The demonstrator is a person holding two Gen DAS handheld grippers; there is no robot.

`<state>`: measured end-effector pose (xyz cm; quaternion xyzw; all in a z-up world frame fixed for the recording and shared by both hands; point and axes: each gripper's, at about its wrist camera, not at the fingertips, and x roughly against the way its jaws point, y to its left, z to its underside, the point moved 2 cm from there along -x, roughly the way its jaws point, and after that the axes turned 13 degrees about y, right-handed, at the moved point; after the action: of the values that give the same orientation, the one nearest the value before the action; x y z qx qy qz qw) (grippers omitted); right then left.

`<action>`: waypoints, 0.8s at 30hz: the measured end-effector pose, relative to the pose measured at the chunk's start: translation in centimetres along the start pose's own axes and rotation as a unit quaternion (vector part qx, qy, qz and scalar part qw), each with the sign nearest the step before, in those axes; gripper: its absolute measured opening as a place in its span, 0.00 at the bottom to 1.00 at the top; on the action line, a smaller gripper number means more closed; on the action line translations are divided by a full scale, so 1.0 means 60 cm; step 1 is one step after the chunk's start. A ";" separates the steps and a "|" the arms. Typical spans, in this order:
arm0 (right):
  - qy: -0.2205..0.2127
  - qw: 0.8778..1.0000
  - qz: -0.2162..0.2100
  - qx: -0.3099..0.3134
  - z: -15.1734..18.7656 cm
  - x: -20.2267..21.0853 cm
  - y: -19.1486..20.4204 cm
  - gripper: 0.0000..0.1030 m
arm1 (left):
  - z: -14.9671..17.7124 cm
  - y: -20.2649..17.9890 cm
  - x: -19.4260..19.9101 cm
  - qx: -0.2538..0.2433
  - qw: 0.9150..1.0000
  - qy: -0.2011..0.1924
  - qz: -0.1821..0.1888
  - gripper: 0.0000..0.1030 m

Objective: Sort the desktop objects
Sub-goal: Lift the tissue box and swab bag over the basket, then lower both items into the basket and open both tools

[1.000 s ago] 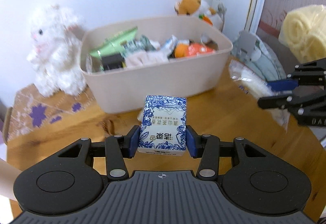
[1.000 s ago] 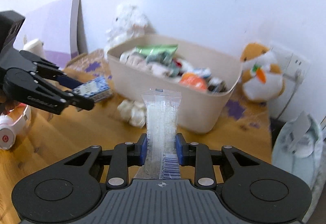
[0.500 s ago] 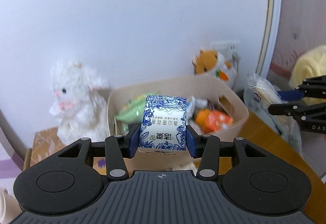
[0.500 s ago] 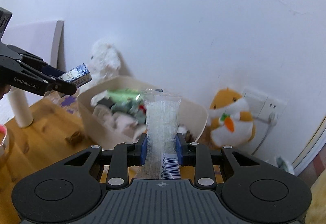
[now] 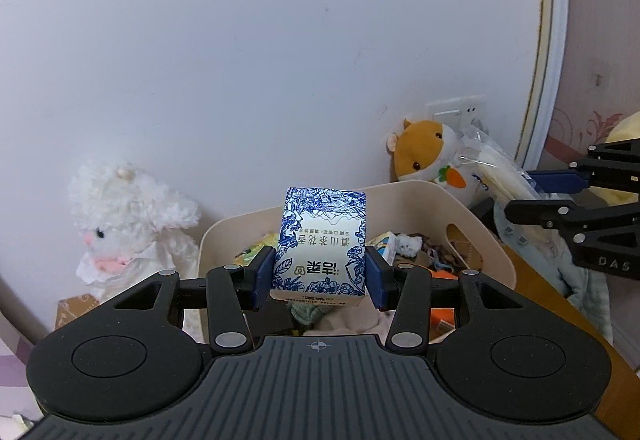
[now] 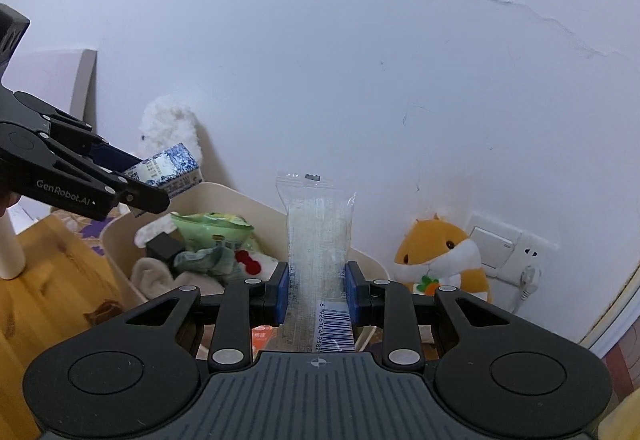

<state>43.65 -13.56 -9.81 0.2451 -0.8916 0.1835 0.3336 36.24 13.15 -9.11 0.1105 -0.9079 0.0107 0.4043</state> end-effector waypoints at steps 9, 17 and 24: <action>0.028 0.999 -0.016 -0.023 -0.023 -0.077 0.005 0.26 | -0.007 -0.002 -0.071 0.019 0.998 0.053 -0.012 0.47; 0.073 0.996 -0.029 -0.031 -0.015 -0.140 0.018 0.26 | 0.012 0.011 -0.116 0.038 0.994 0.102 -0.025 0.47; 0.070 0.997 -0.030 -0.015 -0.001 -0.139 0.028 0.55 | 0.020 0.022 -0.109 0.065 0.993 0.100 -0.024 0.79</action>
<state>48.24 -9.53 -15.75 0.2536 -0.8610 0.1767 0.4038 39.33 15.56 -14.63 0.1565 -0.8576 0.0710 0.4847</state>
